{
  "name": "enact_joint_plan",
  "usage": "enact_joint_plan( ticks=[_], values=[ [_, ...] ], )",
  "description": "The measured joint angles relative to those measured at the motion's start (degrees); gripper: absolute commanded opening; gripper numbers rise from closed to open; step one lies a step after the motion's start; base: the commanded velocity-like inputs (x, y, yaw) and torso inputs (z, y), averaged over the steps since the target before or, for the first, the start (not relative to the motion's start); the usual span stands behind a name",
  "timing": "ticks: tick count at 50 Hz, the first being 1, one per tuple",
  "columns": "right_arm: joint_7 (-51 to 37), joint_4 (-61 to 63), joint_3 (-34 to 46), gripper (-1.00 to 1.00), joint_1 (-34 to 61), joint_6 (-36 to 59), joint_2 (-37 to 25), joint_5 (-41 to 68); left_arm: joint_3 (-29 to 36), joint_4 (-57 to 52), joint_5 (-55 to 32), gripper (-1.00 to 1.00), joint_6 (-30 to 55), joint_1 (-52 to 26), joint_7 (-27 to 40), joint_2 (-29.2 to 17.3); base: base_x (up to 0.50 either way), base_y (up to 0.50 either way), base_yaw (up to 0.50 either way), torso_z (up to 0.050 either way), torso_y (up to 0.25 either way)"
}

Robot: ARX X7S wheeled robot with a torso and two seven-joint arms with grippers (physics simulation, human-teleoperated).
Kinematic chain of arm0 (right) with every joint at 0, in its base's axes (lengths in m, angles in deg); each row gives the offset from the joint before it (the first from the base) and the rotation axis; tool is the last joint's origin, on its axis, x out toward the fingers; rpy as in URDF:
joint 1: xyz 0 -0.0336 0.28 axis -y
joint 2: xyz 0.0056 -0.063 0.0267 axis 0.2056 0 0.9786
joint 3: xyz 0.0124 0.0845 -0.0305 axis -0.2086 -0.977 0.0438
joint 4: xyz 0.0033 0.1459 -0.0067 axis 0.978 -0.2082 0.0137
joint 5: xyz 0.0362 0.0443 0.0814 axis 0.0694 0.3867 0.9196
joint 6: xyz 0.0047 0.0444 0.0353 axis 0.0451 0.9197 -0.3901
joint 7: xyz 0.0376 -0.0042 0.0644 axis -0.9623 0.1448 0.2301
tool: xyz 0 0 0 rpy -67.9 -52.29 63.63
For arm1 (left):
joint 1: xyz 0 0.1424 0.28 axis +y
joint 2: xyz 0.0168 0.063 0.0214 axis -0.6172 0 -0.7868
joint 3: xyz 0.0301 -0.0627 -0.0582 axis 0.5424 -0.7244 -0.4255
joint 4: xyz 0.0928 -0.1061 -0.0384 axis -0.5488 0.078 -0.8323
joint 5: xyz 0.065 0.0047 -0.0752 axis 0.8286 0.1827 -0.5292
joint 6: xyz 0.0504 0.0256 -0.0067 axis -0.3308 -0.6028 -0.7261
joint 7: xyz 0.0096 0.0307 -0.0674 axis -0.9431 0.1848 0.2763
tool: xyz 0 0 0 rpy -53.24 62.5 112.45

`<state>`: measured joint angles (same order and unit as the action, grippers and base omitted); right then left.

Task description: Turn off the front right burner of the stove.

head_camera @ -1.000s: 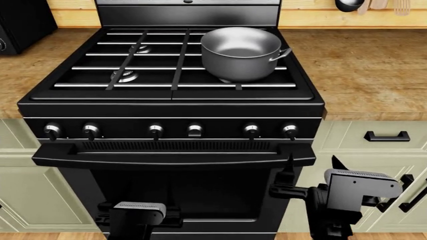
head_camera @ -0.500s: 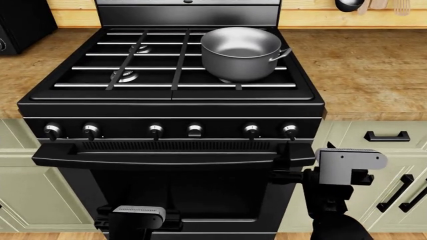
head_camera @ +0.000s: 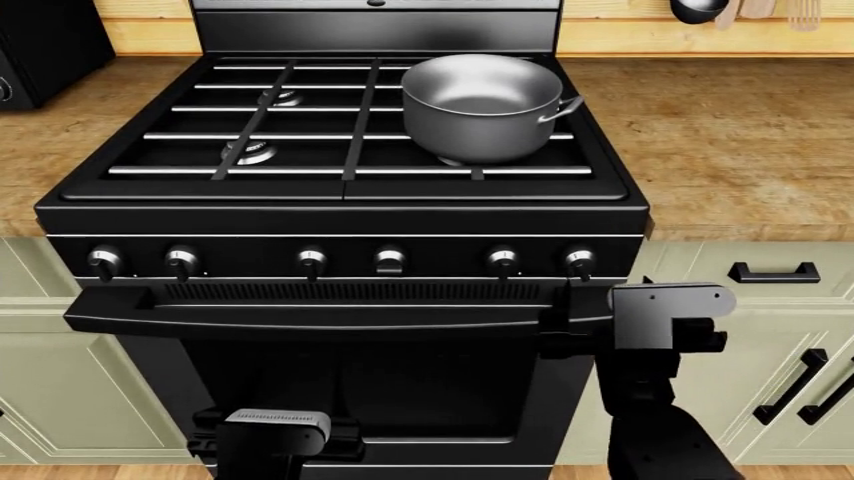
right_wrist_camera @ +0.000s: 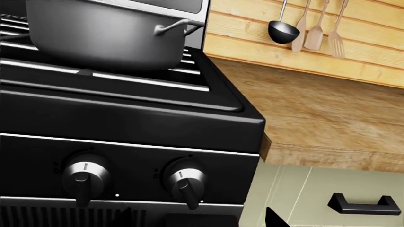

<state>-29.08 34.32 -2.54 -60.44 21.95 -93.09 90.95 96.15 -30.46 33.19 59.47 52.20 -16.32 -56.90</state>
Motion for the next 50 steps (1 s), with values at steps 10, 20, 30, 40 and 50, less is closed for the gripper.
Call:
enact_joint_plan(
  ticks=[10, 20, 30, 40, 50],
  values=[
    [-0.35, -3.97, 1.74, 1.0, 1.03, -1.67, -0.37, -1.84, 0.32, -0.04, -0.32, 1.0, 0.25, -0.3, 0.19, -0.25, 0.0, 0.0, 0.0, 0.0, 0.0],
    [-0.91, -7.68, 4.24, 1.0, 2.02, -3.7, -1.24, -4.73, 0.57, -0.12, -0.75, 1.0, 0.46, -0.46, 0.36, -0.5, 0.0, 0.0, 0.0, 0.0, 0.0],
    [-1.25, -11.01, 6.47, 1.0, 3.43, -5.01, -1.61, -6.95, 0.79, -0.08, -1.15, 1.0, 0.45, -0.54, 0.53, -0.69, 0.0, 0.0, 0.0, 0.0, 0.0],
    [-1.49, -13.98, 7.79, 1.0, 4.75, -6.42, -1.33, -7.96, 0.98, -0.25, -1.54, 1.0, 0.5, -0.54, 0.73, -0.97, 0.0, 0.0, 0.0, 0.0, 0.0],
    [-1.77, -17.43, 8.57, 1.0, 6.01, -8.24, -0.48, -8.24, 1.09, -0.35, -1.96, 1.0, 0.61, -0.64, 0.88, -1.3, 0.0, 0.0, 0.0, 0.0, 0.0]
  ],
)
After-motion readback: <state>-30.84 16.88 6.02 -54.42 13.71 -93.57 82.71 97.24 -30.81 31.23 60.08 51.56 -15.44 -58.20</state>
